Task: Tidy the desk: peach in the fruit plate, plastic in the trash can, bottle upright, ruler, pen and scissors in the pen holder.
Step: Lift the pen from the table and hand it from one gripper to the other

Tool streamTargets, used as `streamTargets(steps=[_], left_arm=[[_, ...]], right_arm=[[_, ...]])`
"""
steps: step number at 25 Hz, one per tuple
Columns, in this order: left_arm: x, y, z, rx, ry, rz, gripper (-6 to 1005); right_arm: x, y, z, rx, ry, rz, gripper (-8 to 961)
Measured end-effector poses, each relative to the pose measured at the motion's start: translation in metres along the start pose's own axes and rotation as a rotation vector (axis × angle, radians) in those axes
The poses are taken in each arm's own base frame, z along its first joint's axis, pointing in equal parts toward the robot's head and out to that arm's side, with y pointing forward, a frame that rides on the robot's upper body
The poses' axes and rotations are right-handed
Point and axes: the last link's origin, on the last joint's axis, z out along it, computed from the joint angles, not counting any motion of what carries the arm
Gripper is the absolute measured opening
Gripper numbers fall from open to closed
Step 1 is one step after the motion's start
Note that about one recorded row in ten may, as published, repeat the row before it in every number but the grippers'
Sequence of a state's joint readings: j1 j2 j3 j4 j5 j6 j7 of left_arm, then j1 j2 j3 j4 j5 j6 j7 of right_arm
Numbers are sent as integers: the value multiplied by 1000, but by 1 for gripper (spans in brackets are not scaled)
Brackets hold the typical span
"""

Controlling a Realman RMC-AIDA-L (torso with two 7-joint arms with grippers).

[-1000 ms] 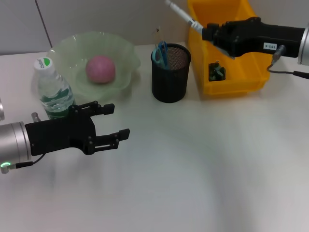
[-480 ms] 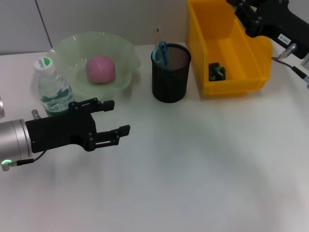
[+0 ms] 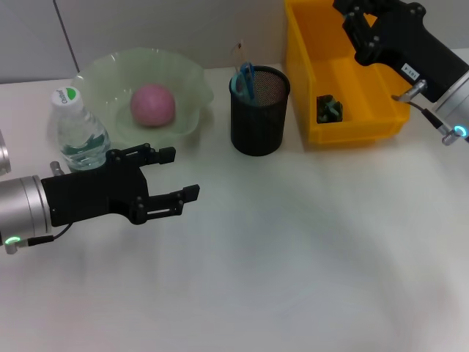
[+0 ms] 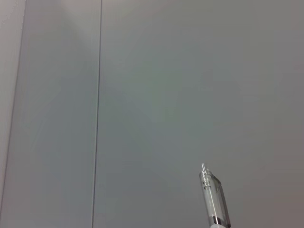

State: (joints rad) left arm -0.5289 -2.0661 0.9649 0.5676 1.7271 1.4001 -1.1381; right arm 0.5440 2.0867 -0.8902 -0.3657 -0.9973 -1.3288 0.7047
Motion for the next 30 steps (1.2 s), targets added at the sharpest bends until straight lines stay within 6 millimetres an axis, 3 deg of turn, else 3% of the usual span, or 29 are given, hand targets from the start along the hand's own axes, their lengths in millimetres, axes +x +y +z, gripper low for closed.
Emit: streamTargets(steps=[11,14,19,20,21,23,30], left_arm=[[8,-1,0,16,73,-23,680],[20,5,-2,-6,193,-59,679],[24,8,-2,-16,244,-80,678],[33,12,-1,-24,371,-135,678],[33,12,-1,-24,371,-135,677],[39,12,5,-24,471,-203,677],[43,15,17,-53,480,-244,675]], right_arm=[[0,14,-11,-22,-81,49,129],[-2,22,-20,-61,-113,94,128],[-6,35,-44,-124,-168,133,128],[-6,38,-48,-148,-168,137,128],[-6,43,-51,-177,-166,142,128],[-4,51,-55,-235,-152,149,128],[2,70,-63,-361,-103,155,128]])
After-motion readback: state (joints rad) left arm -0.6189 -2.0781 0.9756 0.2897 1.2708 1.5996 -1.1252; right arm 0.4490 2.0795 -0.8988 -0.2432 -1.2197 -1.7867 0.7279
